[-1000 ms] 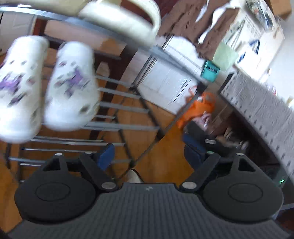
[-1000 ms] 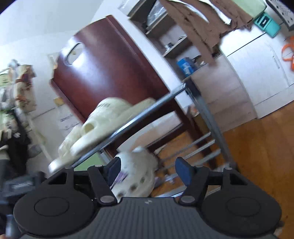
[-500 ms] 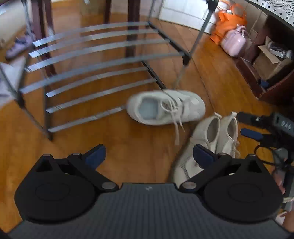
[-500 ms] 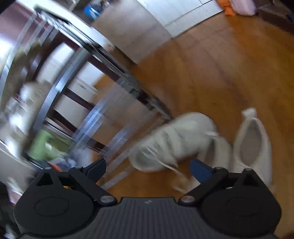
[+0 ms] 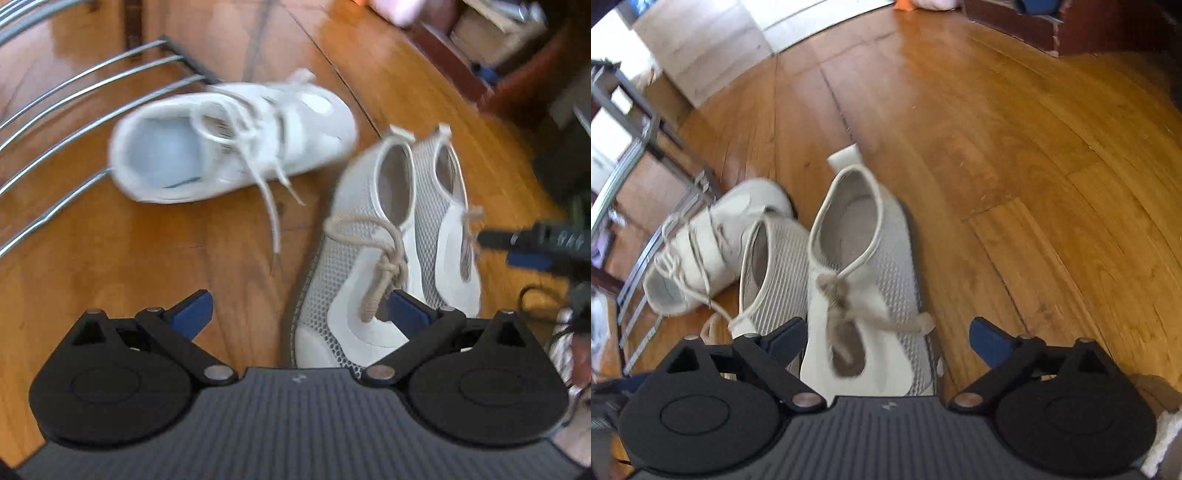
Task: Organize scattered shoes
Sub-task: 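Move both tools down to the grey mesh lace-up sneakers, then position both open tools over the grey mesh sneakers' heels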
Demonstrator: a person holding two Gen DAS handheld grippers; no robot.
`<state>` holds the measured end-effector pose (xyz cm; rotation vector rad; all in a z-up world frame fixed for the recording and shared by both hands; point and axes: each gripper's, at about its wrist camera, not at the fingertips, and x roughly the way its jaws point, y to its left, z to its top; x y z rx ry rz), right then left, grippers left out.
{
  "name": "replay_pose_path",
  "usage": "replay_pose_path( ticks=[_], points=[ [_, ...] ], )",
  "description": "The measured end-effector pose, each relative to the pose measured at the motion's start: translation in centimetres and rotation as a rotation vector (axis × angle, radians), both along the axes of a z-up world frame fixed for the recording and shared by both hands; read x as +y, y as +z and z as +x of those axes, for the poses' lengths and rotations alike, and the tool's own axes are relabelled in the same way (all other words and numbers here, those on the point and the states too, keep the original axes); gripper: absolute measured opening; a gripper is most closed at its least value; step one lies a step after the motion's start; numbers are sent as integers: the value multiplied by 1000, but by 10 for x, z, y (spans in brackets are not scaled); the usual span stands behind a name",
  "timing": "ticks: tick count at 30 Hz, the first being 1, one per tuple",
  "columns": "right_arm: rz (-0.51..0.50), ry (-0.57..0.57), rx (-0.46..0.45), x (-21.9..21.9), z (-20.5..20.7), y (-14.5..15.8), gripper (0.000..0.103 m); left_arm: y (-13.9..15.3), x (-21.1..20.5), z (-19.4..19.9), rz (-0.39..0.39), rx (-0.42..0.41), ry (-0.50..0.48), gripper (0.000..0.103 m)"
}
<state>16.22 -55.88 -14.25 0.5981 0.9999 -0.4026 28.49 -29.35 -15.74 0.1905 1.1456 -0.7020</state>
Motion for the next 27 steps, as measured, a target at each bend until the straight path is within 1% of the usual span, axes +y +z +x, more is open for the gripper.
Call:
replay_pose_path(
  ticks=[1,3,4,5,7,9,10,13,15,20,24,27],
  points=[
    [-6,-2,2,-1,-2,0,89,-6,-5,1,16,0,-11,103],
    [-37,48,31,6,1,-3,77,-15,-10,2,28,23,-27,103],
    [-46,69,48,10,4,-4,76,-17,-11,2,28,26,-31,103],
    [-55,89,65,14,7,-6,72,-19,-11,2,29,28,-34,103],
    [-55,90,88,15,11,-10,67,-20,-13,4,34,27,-37,103],
    [-52,76,93,13,14,-12,67,-19,-17,4,54,24,-46,103],
    [-44,69,82,11,15,-12,67,-18,-19,4,64,22,-51,103],
    [-50,67,83,10,16,-10,67,-15,-26,-1,95,-21,-78,103],
    [-35,64,85,9,16,-11,72,-13,-30,-4,117,-38,-81,103],
    [-30,54,104,7,18,-13,76,-11,-36,-6,146,-48,-90,103],
    [-43,74,122,11,22,-14,79,-10,-36,-5,158,-40,-91,103],
    [-50,81,135,13,25,-14,82,-11,-39,-6,174,-55,-106,103]
  ],
)
